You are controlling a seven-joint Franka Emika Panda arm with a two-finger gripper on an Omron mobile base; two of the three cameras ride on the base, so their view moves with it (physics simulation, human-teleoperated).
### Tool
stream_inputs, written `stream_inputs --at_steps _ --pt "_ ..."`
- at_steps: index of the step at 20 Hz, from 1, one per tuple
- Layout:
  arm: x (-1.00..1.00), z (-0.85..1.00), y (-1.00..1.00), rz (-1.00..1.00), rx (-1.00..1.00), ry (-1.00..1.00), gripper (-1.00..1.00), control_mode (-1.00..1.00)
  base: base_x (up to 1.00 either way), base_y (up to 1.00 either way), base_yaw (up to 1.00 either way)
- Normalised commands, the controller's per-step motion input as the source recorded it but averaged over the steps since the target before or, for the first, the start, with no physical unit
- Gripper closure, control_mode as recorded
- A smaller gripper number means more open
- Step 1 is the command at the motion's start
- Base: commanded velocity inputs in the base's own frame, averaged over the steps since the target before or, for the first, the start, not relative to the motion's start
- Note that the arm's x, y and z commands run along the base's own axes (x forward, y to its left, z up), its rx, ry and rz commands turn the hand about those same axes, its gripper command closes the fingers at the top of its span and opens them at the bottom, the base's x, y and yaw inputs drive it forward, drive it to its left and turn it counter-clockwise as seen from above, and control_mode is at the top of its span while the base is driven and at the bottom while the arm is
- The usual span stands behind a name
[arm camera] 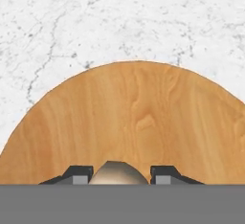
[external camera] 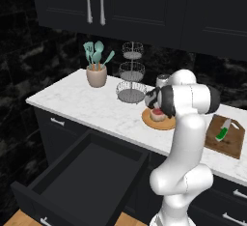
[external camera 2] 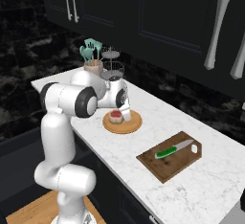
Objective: Pick up the knife from the drawer and place it on the cutting board. Then place the meat from the plate to the cutting board.
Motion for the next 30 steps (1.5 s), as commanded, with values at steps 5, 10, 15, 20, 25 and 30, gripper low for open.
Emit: stream_inputs --at_steps 5,10,15,20,25,30 --pt "-0.16 0.29 -0.17 -0.18 0.0 0.0 1.0 -1.0 0.0 0.0 0.0" --pt "-0.58 0.26 -0.19 -0.17 0.01 -0.01 1.0 -1.0 0.0 0.0 0.0" --pt "-0.65 0.09 -0.41 -0.13 0.0 -0.08 1.0 -1.0 0.0 0.0 0.0" --pt "-0.67 0.0 -0.5 -0.11 0.0 -0.18 1.0 -1.0 0.0 0.0 0.0" --pt "-0.48 0.09 -0.67 -0.13 0.0 -0.12 1.0 -1.0 0.0 0.0 0.0" --pt "-0.36 0.27 -0.77 -0.15 0.01 -0.11 1.0 -1.0 0.0 0.0 0.0"
